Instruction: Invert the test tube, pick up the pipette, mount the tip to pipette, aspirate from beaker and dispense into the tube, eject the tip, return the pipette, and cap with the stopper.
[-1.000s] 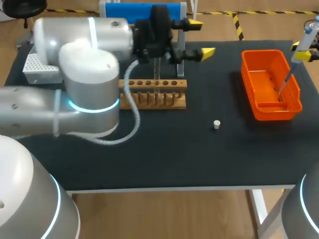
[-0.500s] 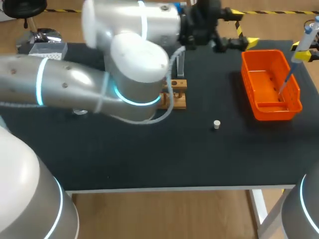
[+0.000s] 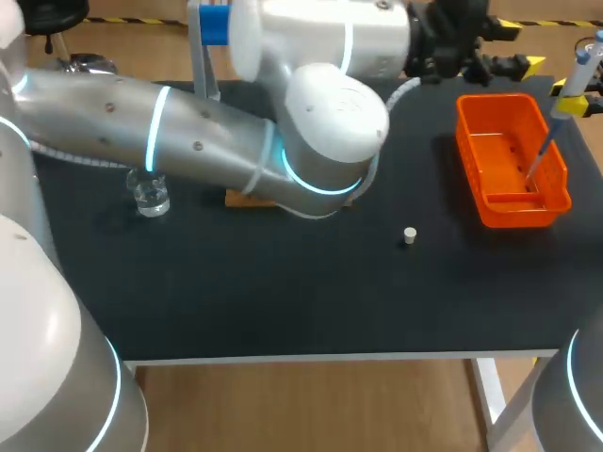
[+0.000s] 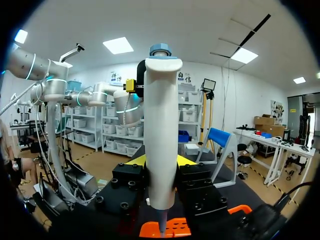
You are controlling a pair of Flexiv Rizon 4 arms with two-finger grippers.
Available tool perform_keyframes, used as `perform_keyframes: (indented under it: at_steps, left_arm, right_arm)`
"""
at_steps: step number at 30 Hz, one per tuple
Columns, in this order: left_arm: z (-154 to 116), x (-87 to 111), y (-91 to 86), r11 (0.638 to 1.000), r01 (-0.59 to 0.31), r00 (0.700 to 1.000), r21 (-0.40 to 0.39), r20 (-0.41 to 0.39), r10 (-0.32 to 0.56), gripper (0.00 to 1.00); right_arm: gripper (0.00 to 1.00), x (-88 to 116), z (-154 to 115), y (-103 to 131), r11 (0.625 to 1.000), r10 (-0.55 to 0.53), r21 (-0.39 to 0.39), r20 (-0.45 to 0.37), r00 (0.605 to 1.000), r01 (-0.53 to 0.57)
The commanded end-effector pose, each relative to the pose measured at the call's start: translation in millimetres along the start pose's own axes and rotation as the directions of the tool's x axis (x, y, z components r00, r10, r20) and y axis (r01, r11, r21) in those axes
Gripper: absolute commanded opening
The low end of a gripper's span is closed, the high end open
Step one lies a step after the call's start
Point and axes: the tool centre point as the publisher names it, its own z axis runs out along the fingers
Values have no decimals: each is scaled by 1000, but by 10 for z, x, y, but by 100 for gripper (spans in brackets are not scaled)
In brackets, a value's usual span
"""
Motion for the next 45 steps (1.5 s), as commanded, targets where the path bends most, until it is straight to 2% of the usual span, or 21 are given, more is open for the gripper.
perform_keyframes:
  at_steps: [1,24,45]
  left_arm:
    - [240,3,42,1000,1,1000,20,4,-1,0]
    - [240,3,42,1000,1,1000,20,4,-1,0]
    - [615,-3,-28,995,26,999,98,-34,-23,0]
  right_arm:
    - [0,2,-5,6,1000,0,2,-1,1000,0]
    - [0,2,-5,6,1000,0,2,-1,1000,0]
    - [0,2,-5,6,1000,0,2,-1,1000,0]
